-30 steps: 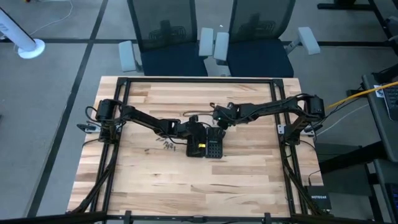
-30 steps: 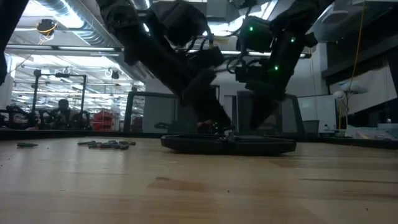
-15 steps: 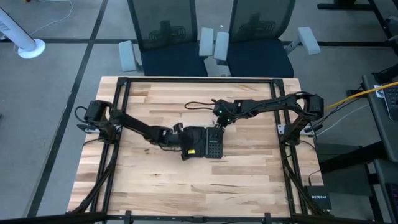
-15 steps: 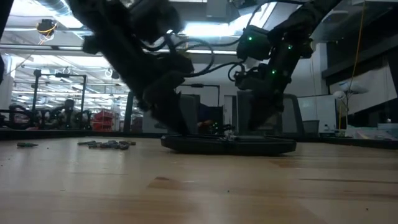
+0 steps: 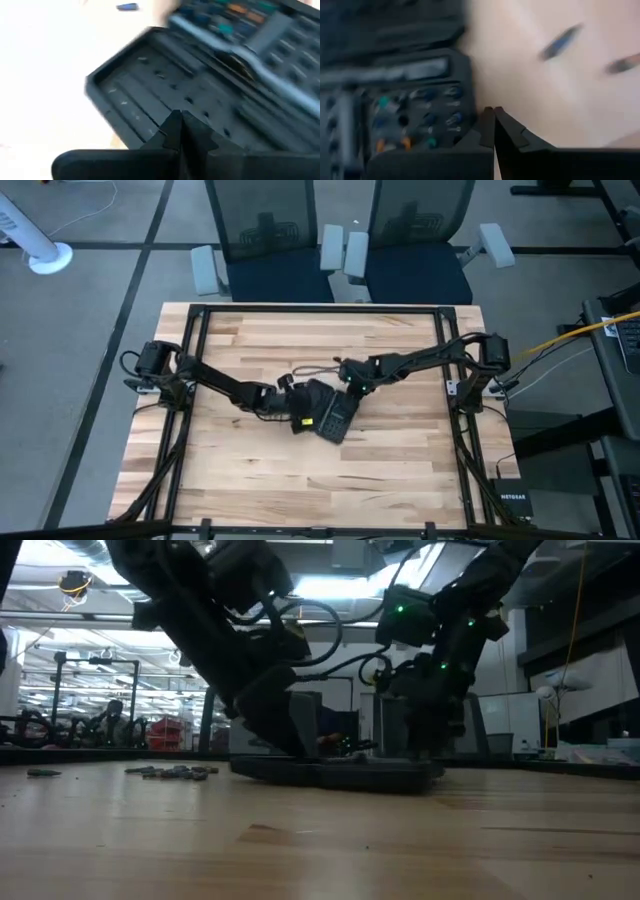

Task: Prefit tool cases
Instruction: Adjust the black prefit tool case

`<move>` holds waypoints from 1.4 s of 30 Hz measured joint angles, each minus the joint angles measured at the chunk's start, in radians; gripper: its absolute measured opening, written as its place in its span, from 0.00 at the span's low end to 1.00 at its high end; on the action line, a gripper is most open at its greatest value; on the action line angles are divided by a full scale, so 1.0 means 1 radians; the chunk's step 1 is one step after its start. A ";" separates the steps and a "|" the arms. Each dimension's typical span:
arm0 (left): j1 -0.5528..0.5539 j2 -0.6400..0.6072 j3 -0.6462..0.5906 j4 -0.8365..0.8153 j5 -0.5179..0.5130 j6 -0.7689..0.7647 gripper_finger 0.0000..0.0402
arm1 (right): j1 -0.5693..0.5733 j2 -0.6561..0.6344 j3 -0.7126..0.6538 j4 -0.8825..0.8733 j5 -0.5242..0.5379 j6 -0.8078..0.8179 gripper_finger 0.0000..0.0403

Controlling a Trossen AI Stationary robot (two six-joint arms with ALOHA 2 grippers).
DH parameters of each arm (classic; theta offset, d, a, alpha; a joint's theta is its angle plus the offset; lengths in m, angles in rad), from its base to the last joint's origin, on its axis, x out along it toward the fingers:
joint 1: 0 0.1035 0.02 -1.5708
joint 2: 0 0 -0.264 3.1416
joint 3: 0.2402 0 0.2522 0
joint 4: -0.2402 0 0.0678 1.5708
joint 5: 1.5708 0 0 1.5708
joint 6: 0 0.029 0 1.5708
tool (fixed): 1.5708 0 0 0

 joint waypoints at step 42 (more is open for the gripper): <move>-0.147 -0.002 -0.021 -0.091 0.216 -0.410 0.00 | 0.087 -0.155 0.009 -0.108 0.040 -0.075 0.00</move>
